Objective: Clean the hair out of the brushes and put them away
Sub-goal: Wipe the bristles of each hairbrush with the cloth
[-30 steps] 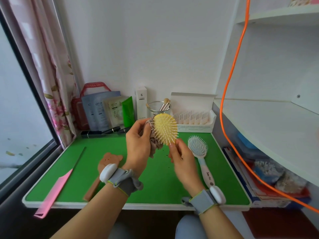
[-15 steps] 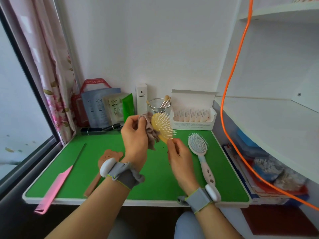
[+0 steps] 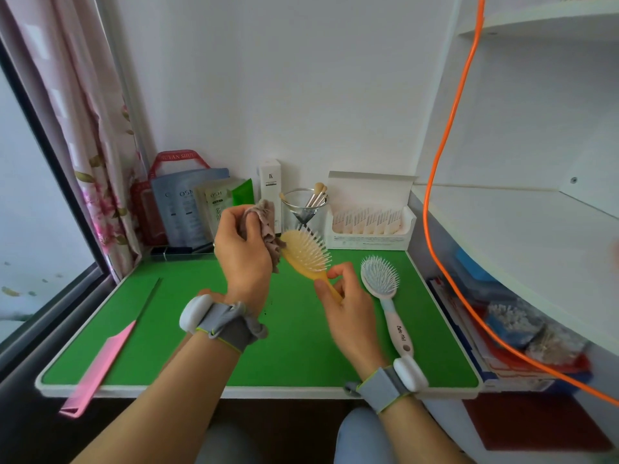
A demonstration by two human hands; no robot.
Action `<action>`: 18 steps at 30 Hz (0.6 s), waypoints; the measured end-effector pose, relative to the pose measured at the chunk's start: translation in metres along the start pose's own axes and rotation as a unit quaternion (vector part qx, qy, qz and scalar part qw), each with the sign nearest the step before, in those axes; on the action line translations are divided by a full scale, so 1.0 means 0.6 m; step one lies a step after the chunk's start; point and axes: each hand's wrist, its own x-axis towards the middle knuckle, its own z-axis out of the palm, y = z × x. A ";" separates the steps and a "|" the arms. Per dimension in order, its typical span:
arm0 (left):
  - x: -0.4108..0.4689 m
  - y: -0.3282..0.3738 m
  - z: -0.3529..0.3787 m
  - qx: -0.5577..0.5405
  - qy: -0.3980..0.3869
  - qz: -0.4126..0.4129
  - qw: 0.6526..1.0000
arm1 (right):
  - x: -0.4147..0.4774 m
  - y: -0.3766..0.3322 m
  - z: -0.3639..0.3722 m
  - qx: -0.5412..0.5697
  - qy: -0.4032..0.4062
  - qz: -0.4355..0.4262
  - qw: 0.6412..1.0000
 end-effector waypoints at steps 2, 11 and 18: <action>0.002 0.007 -0.001 0.013 -0.002 0.039 0.999 | 0.000 0.004 -0.002 0.001 0.014 0.025 1.000; -0.026 -0.008 -0.001 0.015 -0.009 -0.003 1.000 | 0.009 -0.012 -0.004 0.327 -0.031 0.184 0.926; -0.056 -0.016 0.006 0.042 -0.052 0.027 0.997 | 0.012 -0.021 -0.007 0.372 -0.018 0.189 0.909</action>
